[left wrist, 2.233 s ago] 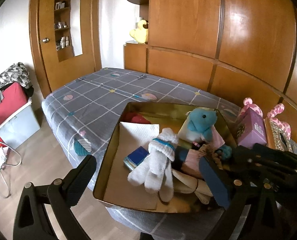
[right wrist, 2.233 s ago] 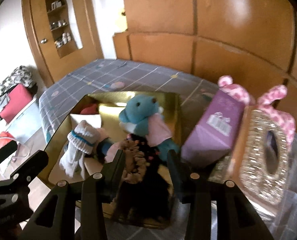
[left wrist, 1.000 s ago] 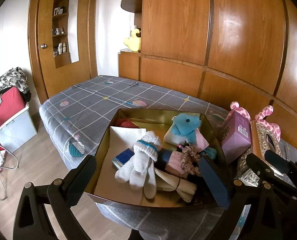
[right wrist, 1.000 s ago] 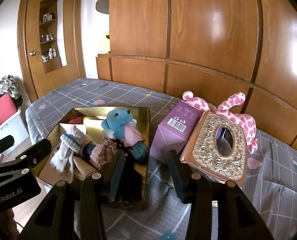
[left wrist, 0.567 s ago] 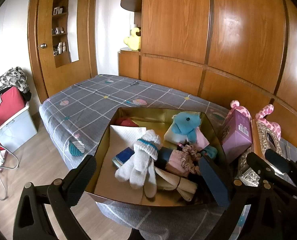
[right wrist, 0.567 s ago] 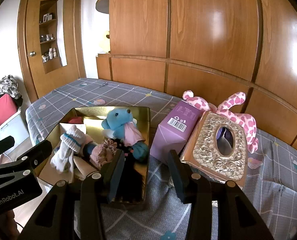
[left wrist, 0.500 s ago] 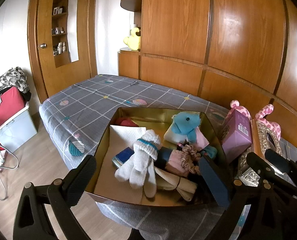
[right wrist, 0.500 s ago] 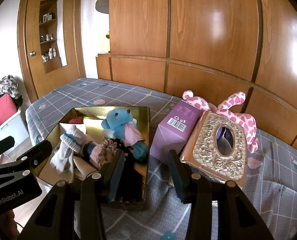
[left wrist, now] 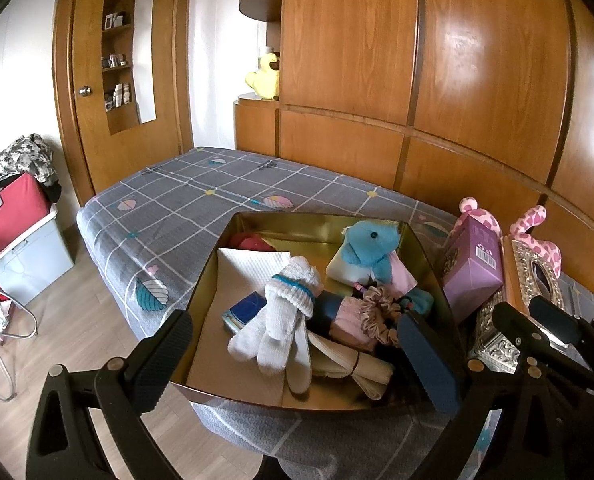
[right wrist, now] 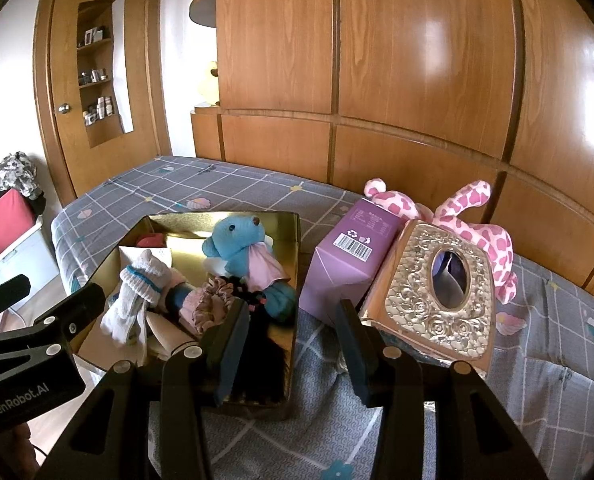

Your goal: Organize soft objects

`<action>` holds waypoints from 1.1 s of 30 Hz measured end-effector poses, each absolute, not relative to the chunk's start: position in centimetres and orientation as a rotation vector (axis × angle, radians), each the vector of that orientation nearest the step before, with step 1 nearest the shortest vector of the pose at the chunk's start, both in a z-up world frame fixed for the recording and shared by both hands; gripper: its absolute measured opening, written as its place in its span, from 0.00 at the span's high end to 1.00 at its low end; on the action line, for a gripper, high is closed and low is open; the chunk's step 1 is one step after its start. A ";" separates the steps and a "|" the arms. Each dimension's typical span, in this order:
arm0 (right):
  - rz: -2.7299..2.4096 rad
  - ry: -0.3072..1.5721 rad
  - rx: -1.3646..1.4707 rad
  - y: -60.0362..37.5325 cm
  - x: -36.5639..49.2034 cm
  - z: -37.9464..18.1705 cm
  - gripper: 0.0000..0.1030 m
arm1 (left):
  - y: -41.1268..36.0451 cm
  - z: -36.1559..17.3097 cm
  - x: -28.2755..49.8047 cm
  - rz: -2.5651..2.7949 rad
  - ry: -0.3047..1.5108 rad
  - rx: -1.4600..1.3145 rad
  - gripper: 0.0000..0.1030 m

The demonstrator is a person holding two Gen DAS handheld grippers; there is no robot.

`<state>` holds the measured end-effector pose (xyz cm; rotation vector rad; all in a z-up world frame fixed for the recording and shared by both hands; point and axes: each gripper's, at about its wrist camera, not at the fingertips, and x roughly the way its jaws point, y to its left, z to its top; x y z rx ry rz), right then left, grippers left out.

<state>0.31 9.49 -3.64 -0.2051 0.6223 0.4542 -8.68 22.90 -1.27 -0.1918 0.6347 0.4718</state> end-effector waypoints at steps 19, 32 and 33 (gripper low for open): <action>0.452 0.627 -0.200 9.4 0.3 -3.7 0.56 | 22.8 -1.4 -8.7 0.470 0.640 -0.190 0.00; 0.451 0.629 -0.199 9.3 0.3 -3.7 0.56 | 22.7 -1.4 -8.7 0.467 0.643 -0.191 0.00; 0.451 0.628 -0.199 9.3 0.3 -3.7 0.56 | 22.7 -1.4 -8.7 0.467 0.644 -0.190 0.00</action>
